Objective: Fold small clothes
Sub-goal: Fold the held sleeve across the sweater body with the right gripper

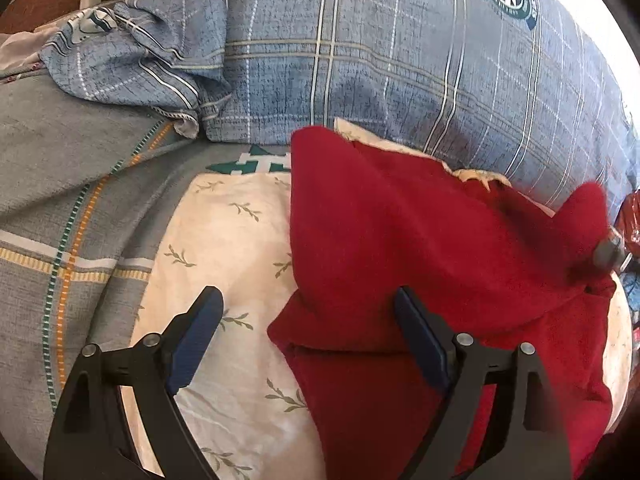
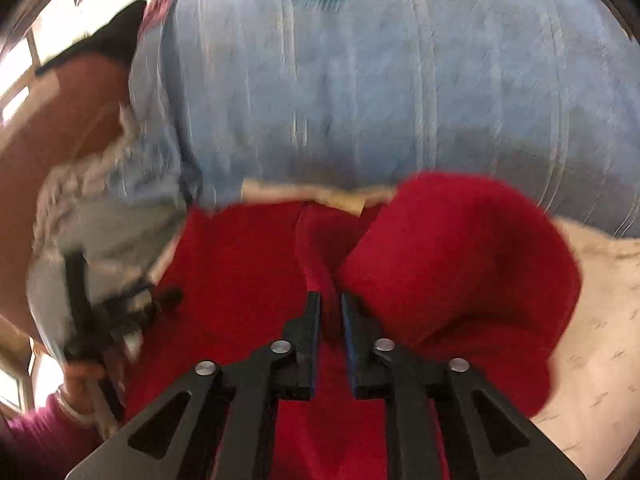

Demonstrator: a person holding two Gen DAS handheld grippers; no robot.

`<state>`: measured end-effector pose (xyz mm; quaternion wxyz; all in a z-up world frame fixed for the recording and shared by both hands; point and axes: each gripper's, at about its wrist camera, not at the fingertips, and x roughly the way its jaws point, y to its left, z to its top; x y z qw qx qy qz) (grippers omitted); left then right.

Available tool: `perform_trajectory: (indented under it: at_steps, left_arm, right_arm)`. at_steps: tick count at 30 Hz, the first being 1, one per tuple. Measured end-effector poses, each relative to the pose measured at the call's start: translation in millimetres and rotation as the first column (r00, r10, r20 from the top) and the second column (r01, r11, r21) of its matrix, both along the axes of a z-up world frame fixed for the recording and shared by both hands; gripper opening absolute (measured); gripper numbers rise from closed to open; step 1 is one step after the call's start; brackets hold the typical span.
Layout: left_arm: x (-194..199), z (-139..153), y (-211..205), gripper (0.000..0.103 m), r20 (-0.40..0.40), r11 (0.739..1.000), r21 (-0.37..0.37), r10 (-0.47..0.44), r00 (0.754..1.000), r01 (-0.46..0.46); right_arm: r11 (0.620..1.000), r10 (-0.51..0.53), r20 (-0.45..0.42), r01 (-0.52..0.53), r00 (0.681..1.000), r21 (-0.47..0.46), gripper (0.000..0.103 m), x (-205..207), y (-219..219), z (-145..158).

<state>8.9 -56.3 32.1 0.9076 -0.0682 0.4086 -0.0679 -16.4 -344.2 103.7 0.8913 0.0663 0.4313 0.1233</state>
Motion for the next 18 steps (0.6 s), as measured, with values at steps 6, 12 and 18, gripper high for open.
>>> perform_trajectory:
  at_steps: [6,12,18]
  left_arm:
    - [-18.4,26.2,8.2,0.088,0.071,0.999,-0.033,-0.008,0.997,0.010]
    - [-26.6,40.3,-8.4,0.088,0.082,0.994,-0.094,-0.048,0.996,0.055]
    - [-14.7,46.7,-63.8,0.088,0.035,0.986,-0.076,-0.144,0.989,0.147]
  right_arm:
    - [0.996,-0.025,-0.016,0.026,1.000,0.086,0.053,-25.3,-8.0,-13.1]
    - [0.995,-0.093,0.158,0.088,0.983,0.040,0.072,-72.2,-31.8,8.4]
    - [0.961,-0.276,0.236,0.275,0.932,0.039,0.078,-83.6,-72.7,7.0]
